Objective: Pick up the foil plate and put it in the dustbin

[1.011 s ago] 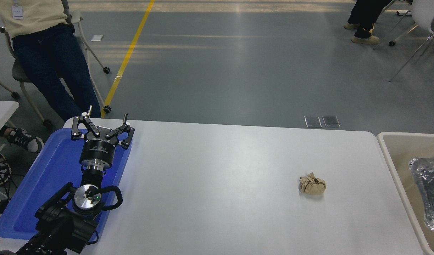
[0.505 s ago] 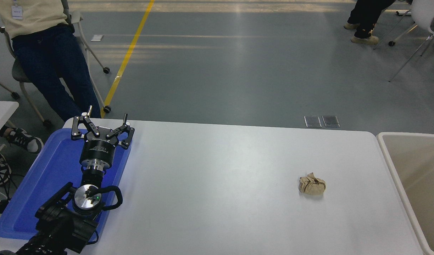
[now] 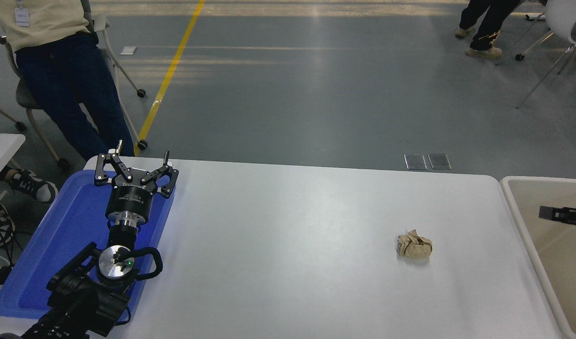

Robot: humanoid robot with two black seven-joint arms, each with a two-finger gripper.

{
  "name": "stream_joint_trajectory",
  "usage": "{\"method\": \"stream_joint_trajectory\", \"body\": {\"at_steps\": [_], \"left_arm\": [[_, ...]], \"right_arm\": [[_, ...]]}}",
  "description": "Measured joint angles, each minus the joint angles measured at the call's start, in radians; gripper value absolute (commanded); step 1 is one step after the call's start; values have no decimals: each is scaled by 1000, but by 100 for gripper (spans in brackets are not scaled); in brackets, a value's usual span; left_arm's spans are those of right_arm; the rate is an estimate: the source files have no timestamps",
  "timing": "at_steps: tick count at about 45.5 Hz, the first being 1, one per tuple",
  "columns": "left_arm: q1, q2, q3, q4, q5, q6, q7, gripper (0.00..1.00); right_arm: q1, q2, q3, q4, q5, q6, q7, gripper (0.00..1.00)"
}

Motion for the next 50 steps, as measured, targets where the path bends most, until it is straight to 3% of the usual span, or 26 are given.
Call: {"method": "stream_joint_trajectory", "body": {"at_steps": [14,50], "left_arm": [[0,0,0,0,0,0,0,100],[0,0,0,0,2,-2,0,100]], "right_arm": [[178,-22,-8,172,-14,44,-11,98],[776,-163,-323,986,-29,42,-74,100]]}}
